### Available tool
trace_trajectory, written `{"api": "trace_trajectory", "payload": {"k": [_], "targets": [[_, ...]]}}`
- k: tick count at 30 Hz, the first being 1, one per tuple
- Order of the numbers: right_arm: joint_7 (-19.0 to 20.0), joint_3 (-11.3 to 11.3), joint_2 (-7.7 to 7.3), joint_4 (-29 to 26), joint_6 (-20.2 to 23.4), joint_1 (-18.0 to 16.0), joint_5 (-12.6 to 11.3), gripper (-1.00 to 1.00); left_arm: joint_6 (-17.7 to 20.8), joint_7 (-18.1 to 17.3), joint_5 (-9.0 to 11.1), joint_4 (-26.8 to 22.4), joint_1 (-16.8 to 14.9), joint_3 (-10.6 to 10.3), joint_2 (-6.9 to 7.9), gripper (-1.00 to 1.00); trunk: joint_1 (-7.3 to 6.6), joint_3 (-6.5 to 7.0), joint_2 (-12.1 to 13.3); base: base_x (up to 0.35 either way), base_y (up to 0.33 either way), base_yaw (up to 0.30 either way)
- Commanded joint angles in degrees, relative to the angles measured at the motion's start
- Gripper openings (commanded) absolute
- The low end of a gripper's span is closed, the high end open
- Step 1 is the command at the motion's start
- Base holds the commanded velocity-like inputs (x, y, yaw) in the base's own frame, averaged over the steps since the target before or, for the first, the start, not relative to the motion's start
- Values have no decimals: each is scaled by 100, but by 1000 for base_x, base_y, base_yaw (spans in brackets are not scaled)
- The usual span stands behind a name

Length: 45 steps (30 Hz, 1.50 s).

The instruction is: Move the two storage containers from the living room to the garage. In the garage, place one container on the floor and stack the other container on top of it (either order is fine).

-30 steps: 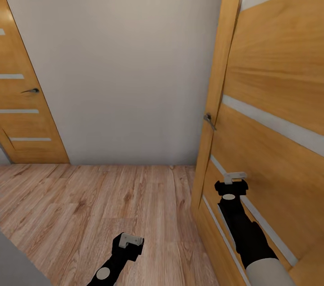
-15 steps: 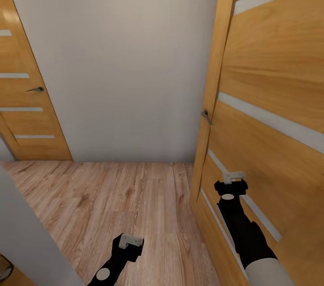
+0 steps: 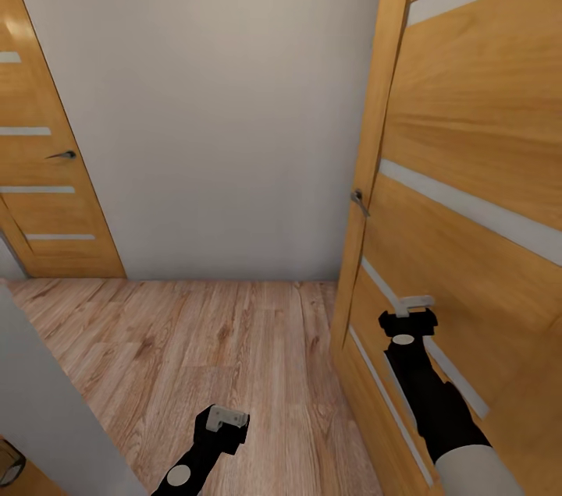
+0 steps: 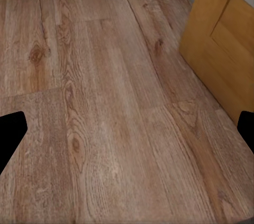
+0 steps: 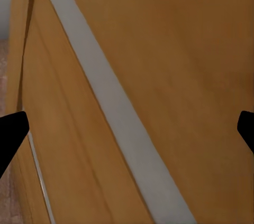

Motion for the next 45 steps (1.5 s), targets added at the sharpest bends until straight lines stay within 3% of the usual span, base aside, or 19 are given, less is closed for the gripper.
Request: {"api": "trace_trajectory", "payload": {"k": [1, 45], "targets": [[-41, -109, -21, -10, 81, -8, 170, 100, -18, -2, 20, 3, -3, -9, 2, 100, 0, -5, -4, 17, 0, 0], [-10, -60, -17, 53, 72, -2, 165, 100, -21, -2, 20, 108, -3, -9, -7, 100, 0, -5, -4, 88, 11, 0]]}}
